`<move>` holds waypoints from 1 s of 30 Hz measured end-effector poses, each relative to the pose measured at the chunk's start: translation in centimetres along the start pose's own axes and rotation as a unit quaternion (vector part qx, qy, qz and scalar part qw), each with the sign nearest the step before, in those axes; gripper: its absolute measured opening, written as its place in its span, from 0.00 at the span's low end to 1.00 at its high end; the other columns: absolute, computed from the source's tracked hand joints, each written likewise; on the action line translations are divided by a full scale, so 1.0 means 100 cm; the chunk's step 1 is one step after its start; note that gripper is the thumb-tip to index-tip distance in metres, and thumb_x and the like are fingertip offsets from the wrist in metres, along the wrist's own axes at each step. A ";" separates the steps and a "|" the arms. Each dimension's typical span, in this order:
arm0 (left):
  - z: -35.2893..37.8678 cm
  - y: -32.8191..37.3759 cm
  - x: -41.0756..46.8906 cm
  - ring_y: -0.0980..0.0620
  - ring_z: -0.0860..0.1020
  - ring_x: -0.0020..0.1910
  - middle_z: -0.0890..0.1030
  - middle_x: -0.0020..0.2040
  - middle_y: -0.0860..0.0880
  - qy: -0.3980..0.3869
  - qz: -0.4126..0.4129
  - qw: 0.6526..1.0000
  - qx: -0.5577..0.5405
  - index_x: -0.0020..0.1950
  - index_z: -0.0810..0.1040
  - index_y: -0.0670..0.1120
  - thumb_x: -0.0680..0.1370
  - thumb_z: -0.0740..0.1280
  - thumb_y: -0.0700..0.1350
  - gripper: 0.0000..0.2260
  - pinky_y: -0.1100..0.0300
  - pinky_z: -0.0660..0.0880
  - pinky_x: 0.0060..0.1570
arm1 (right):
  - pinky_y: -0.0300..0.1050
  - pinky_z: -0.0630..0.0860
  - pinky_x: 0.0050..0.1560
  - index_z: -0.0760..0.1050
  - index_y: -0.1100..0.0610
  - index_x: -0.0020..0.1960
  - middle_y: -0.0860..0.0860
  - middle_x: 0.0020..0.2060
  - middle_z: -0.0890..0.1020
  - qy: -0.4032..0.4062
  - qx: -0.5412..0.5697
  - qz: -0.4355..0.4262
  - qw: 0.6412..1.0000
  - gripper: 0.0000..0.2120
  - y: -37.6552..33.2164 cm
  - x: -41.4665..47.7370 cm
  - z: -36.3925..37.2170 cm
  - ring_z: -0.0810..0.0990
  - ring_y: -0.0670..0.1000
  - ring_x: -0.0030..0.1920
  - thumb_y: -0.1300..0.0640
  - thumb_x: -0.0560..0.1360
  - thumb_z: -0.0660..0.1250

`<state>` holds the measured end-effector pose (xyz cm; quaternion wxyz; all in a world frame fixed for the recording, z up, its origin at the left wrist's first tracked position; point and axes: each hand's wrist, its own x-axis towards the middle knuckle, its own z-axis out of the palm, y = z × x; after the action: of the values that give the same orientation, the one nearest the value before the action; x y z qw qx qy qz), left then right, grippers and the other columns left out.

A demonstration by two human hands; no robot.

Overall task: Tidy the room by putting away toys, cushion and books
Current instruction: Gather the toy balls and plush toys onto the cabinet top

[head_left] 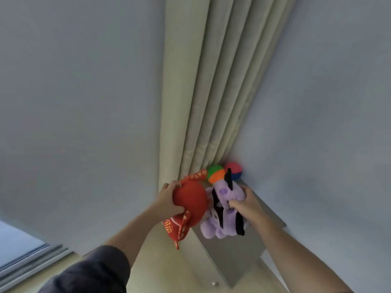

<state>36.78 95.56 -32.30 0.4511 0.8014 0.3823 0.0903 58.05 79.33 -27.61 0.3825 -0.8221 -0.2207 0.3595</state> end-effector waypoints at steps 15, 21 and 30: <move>0.146 0.062 0.102 0.50 0.73 0.50 0.65 0.59 0.50 0.024 -0.107 0.994 0.016 0.66 0.66 0.52 0.65 0.74 0.42 0.32 0.66 0.71 0.38 | 0.52 0.82 0.46 0.73 0.51 0.55 0.53 0.46 0.83 0.000 -0.049 0.072 0.996 0.23 0.115 0.181 -0.167 0.83 0.52 0.45 0.59 0.61 0.69; 0.194 0.087 0.123 0.51 0.72 0.50 0.65 0.57 0.50 0.053 -0.162 0.984 0.042 0.66 0.65 0.53 0.65 0.74 0.43 0.32 0.65 0.71 0.40 | 0.43 0.78 0.38 0.75 0.55 0.51 0.52 0.40 0.83 -0.068 -0.084 0.069 0.992 0.13 0.122 0.237 -0.188 0.83 0.52 0.42 0.63 0.67 0.68; 0.220 0.092 0.124 0.50 0.72 0.50 0.65 0.56 0.50 0.054 -0.190 0.979 0.052 0.61 0.66 0.56 0.59 0.72 0.47 0.32 0.55 0.77 0.47 | 0.48 0.78 0.49 0.77 0.56 0.55 0.55 0.47 0.82 -0.065 -0.146 0.001 0.987 0.15 0.129 0.271 -0.176 0.82 0.57 0.50 0.54 0.70 0.73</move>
<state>61.01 86.99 -40.22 0.3962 0.7303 0.5559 0.0263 89.96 80.44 -41.33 0.2429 -0.8443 -0.2945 0.3761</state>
